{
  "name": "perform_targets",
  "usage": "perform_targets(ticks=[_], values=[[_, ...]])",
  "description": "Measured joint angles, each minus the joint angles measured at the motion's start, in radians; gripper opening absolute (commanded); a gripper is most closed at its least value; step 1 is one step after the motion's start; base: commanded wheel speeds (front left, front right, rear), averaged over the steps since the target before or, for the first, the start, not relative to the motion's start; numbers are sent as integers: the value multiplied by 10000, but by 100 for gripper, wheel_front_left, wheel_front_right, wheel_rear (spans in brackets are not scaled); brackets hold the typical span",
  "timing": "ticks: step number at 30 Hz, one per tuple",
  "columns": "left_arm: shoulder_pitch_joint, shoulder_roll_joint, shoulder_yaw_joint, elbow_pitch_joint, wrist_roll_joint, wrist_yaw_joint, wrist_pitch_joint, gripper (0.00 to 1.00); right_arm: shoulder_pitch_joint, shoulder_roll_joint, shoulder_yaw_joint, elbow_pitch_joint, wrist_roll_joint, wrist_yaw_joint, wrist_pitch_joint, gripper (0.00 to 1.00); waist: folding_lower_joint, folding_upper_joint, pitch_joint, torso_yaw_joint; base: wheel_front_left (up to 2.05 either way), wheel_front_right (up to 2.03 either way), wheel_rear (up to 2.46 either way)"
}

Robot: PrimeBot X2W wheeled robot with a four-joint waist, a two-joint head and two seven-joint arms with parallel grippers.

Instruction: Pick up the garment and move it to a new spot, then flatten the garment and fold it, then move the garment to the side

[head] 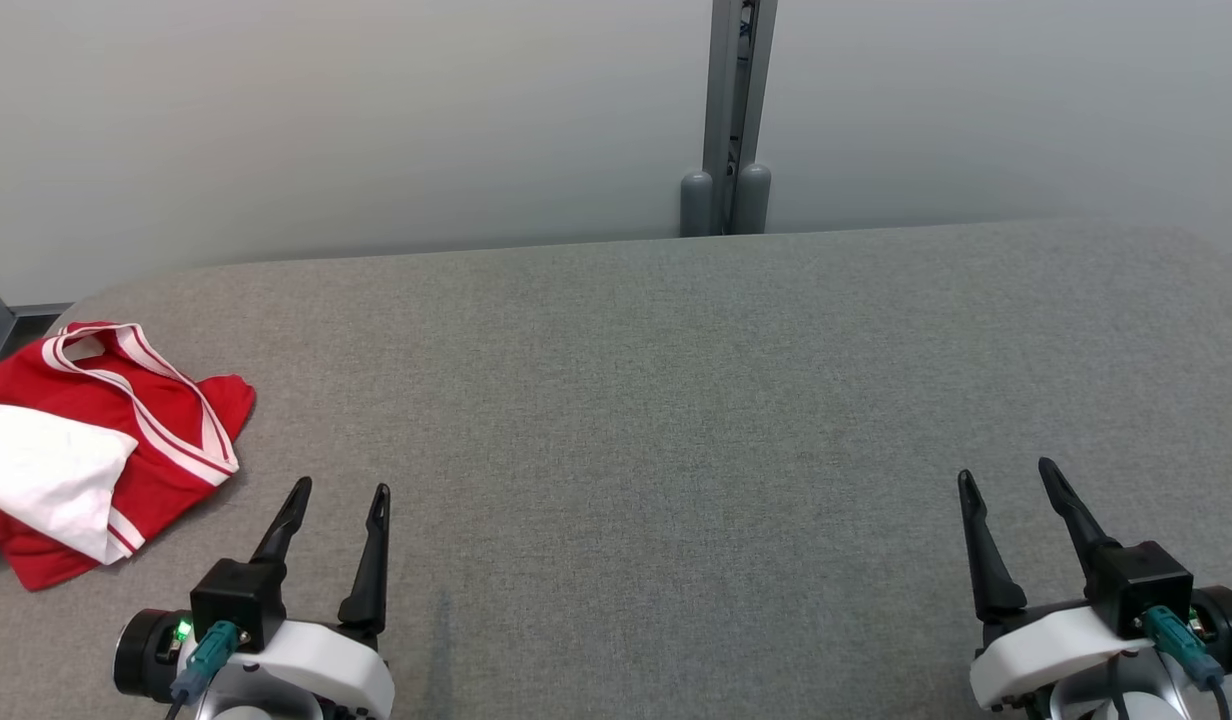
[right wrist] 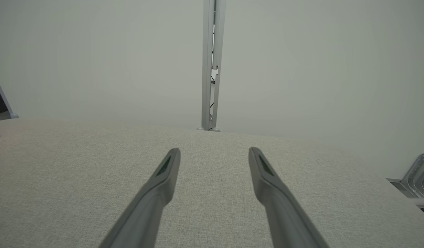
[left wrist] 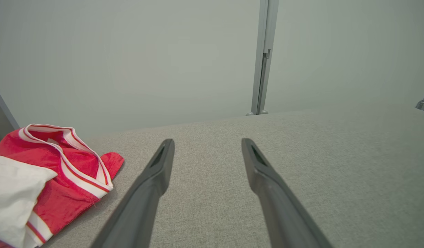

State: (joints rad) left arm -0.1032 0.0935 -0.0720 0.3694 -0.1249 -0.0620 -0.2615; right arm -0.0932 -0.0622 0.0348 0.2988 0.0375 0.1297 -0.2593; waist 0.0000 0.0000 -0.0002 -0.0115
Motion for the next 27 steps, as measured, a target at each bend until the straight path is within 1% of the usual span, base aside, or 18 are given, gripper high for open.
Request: perform_targets(ticks=[19, 23, 27], values=[[-82, -115, 130, 198, -59, -119, -4, 100, 1, 17, -48, 23, 194, 0, -10, 100, 0, 0, -15, 101, 0, 0, 0], [-137, -153, 138, 219, -63, -119, -8, 100, 5, 8, -82, 13, 222, 0, -12, 100, 0, 0, -18, 288, 0, 0, 0], [-239, -201, 242, 192, -244, -119, -19, 100, 11, 12, 4, -31, 184, 0, -12, 100, 0, 0, -19, 664, 0, 0, 0]])
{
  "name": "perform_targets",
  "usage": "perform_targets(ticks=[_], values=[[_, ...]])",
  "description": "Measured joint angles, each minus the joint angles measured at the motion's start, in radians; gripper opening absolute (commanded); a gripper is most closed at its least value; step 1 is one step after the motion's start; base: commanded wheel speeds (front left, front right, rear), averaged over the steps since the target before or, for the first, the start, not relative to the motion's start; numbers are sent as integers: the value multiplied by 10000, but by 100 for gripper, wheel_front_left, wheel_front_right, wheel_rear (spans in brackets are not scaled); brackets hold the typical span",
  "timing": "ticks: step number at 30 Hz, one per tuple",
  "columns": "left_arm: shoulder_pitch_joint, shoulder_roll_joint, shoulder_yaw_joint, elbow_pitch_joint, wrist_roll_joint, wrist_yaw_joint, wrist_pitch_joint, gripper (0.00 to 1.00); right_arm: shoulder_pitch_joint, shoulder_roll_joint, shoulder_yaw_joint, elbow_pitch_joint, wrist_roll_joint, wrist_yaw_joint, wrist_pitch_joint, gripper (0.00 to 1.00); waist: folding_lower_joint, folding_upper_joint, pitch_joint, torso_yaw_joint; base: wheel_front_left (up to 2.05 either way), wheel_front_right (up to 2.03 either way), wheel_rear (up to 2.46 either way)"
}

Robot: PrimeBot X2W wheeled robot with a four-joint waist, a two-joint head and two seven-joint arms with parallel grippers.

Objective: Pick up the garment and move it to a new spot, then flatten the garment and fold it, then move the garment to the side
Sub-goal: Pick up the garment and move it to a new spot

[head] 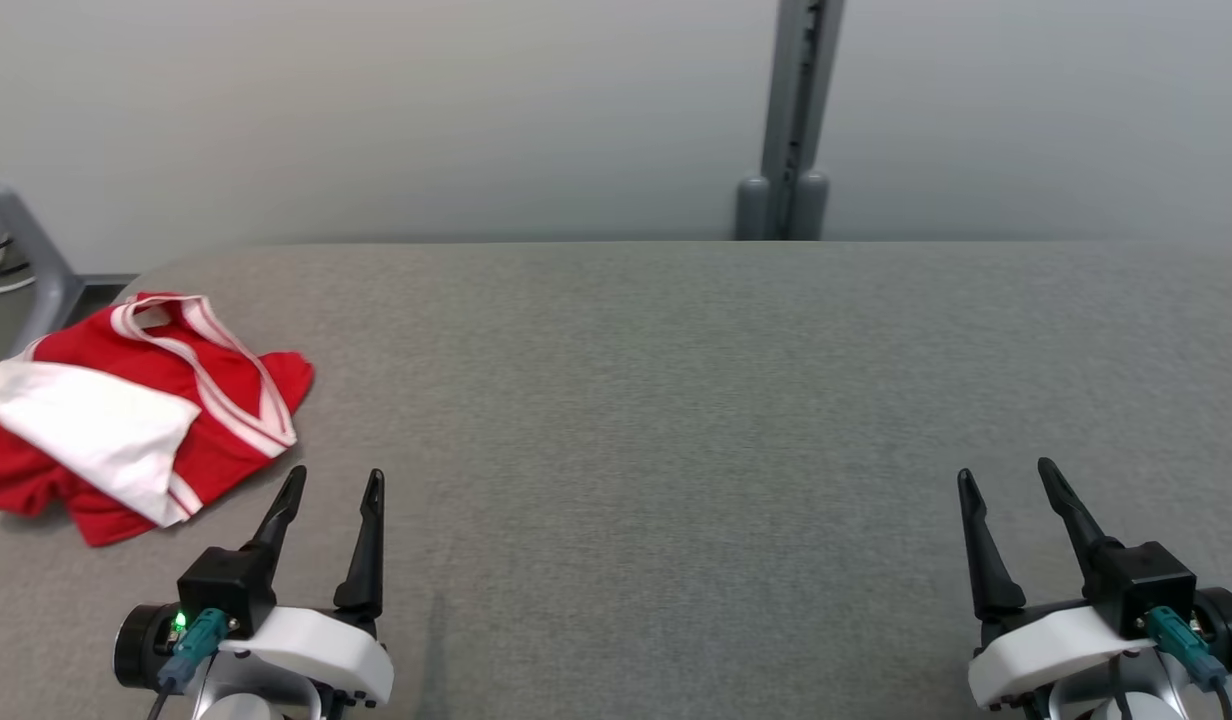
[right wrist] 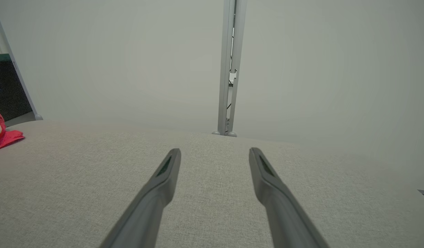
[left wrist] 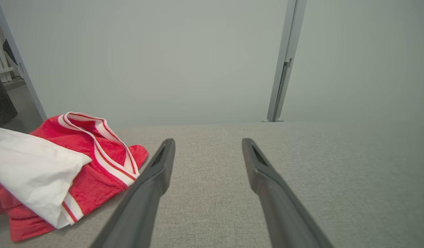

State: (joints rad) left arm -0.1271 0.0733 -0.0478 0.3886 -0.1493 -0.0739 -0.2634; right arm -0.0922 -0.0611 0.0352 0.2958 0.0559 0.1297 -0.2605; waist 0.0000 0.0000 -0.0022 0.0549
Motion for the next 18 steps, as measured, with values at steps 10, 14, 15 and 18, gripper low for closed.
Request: perform_targets(ticks=[10, 14, 15, 18], values=[[5, -17, 405, -56, -188, 10, 0, 100, -21, 42, 372, -180, -2, 10, -10, 100, 0, 0, 4, 1565, 0, 0, 0], [33, -42, 541, -86, -232, 19, 0, 100, -30, 56, 554, -205, 10, 10, -12, 100, 0, 0, 12, 2283, 0, 0, 0], [40, -38, 577, -86, -236, 19, 0, 100, -33, 59, 616, -217, 12, 10, -10, 100, 0, 0, 14, 2456, 0, 0, 0], [90, -46, 690, -81, -238, 46, 0, 100, -62, 73, 750, -249, 38, 10, -12, 100, 0, 0, 19, 2951, 0, 0, 0]])
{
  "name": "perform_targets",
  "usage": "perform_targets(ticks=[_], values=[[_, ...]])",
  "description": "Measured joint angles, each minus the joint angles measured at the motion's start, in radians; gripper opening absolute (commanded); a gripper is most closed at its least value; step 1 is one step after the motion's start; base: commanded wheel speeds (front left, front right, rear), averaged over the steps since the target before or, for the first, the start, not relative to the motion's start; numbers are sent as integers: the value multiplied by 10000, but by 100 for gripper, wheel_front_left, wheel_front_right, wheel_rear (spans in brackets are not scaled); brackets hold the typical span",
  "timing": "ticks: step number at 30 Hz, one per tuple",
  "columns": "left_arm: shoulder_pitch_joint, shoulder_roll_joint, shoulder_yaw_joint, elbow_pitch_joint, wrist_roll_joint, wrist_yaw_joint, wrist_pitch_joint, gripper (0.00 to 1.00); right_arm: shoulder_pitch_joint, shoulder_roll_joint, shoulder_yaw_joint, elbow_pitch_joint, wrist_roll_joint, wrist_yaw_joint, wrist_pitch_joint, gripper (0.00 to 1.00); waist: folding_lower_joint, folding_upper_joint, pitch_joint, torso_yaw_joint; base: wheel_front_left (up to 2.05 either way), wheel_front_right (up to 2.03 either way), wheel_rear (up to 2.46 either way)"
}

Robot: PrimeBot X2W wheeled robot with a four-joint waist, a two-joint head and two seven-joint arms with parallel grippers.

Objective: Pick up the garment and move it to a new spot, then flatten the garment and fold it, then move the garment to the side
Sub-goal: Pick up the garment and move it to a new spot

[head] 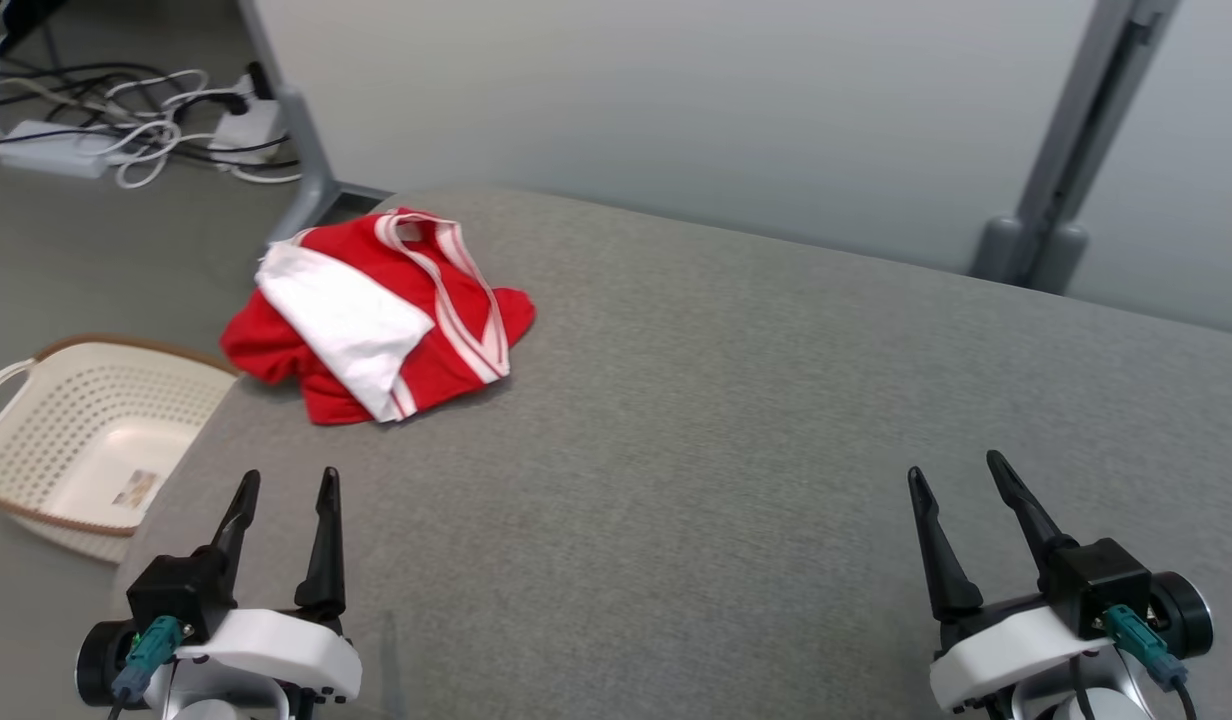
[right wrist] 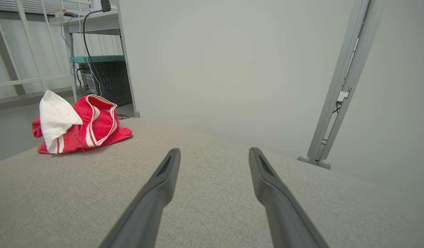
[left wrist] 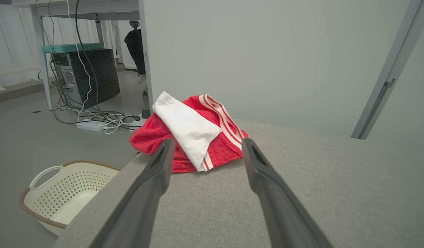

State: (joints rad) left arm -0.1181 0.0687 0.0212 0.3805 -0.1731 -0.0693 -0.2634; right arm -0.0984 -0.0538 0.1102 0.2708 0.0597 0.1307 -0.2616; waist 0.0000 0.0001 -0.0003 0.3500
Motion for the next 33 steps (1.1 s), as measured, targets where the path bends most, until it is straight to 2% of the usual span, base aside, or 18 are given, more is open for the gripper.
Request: perform_targets(ticks=[6, 12, 24, 33], values=[[90, -12, 209, -38, -17, 4, 0, 100, -100, 25, 211, -36, 19, 0, 2, 100, 0, 0, 25, 730, 0, 0, 0], [91, -77, 261, -98, -27, 2, 0, 100, -152, 33, 263, -19, 21, 0, 2, 100, 0, 0, 96, 973, 0, 0, 0], [-202, -148, 349, -169, -184, 4, 0, 100, -441, 23, 211, -105, 102, 0, 0, 100, -1, 0, 571, 973, 0, 0, 0], [-1897, -173, 359, 127, -376, 46, -2, 100, -1212, -357, 245, -408, 2, 0, 136, 100, 0, 0, 1679, 611, 0, 0, 0]])
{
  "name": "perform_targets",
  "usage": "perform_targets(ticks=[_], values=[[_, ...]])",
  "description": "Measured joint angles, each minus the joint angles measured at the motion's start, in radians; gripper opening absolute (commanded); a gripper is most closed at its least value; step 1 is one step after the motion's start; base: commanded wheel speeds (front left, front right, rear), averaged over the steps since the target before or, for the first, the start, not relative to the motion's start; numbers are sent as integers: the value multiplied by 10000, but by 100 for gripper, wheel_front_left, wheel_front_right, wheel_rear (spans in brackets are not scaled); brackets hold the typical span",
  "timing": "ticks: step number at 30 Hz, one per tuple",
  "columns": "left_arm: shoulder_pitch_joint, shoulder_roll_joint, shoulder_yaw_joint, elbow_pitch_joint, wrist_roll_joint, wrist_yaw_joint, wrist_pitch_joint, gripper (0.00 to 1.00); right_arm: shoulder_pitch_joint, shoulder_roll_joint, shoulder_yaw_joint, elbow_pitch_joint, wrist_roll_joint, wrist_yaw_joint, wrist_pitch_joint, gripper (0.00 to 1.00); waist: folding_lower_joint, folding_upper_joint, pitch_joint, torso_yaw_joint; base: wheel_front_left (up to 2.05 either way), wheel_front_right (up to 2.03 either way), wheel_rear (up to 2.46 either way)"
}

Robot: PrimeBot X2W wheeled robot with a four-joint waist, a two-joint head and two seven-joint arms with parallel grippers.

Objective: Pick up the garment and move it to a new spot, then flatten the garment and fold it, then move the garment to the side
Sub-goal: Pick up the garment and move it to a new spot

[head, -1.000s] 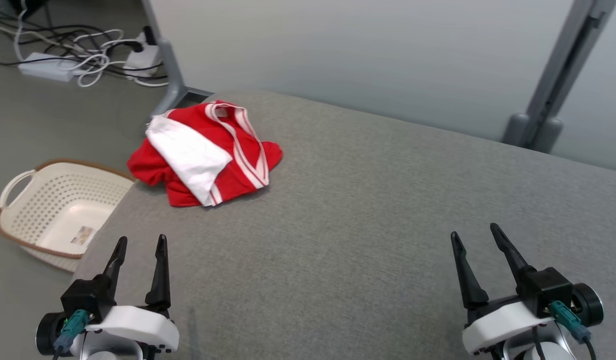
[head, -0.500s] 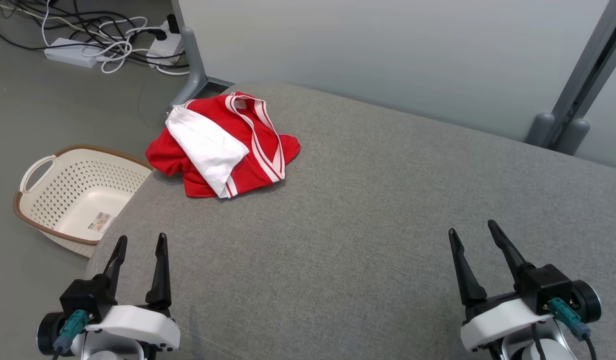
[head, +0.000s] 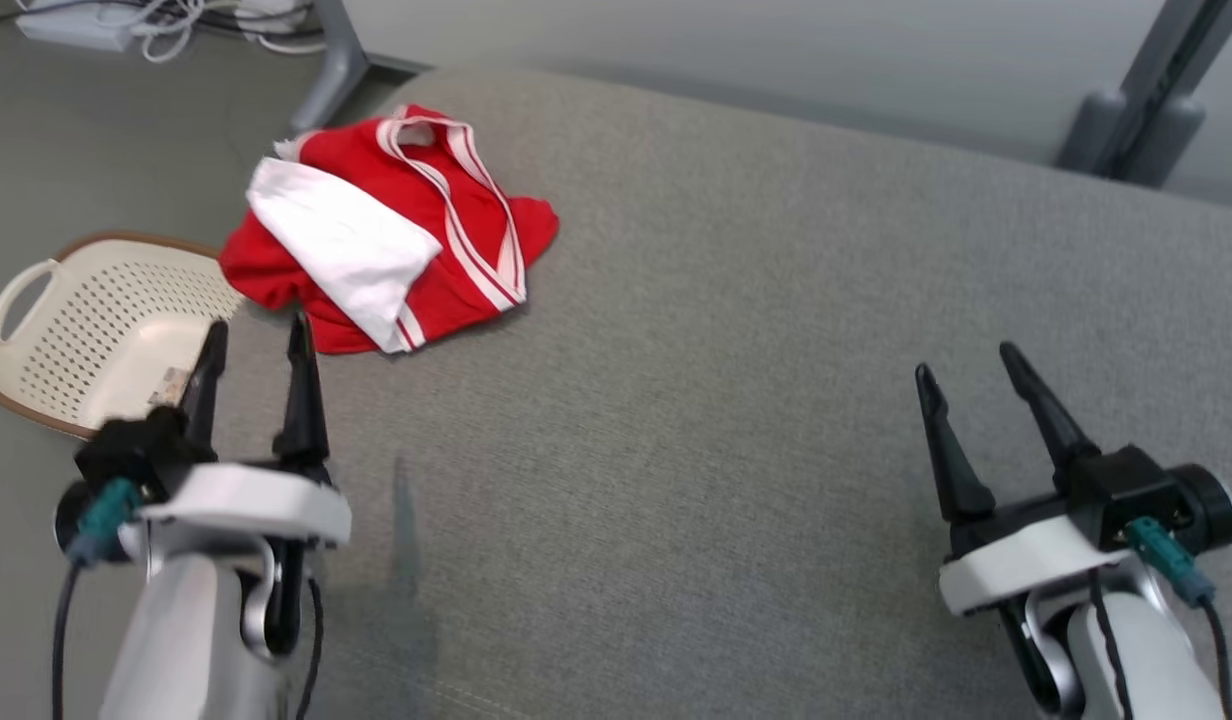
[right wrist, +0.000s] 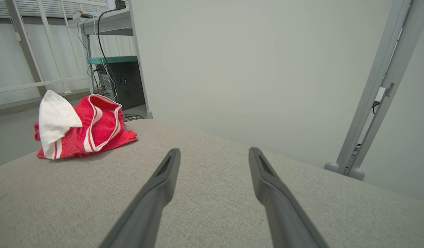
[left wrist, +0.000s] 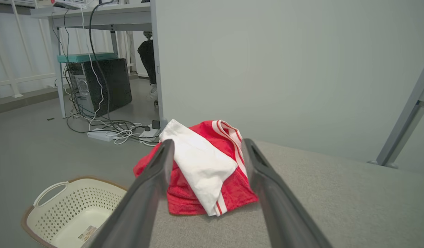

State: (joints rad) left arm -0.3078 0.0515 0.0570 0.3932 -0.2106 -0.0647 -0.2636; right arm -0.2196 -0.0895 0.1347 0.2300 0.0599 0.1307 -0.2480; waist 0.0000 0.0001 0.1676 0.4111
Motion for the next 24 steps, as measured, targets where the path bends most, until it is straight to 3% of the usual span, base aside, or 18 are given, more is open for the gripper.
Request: perform_targets(ticks=[5, 13, 24], values=[[-1606, 134, 176, 1329, -299, -98, -2, 100, -430, -265, 73, -284, -15, 0, 148, 100, 0, -1, 870, -384, 0, 0, 0], [-3845, 894, 148, 4217, -376, -226, 734, 100, -709, -495, 115, -537, -4, 0, 278, 100, 1, -1, 2023, -1129, 0, 0, 0], [-5515, 1499, -247, 6982, -234, -221, 1358, 100, -813, -583, 136, -593, 27, 0, 291, 100, 0, 0, 2639, -1774, 0, 0, 0]])
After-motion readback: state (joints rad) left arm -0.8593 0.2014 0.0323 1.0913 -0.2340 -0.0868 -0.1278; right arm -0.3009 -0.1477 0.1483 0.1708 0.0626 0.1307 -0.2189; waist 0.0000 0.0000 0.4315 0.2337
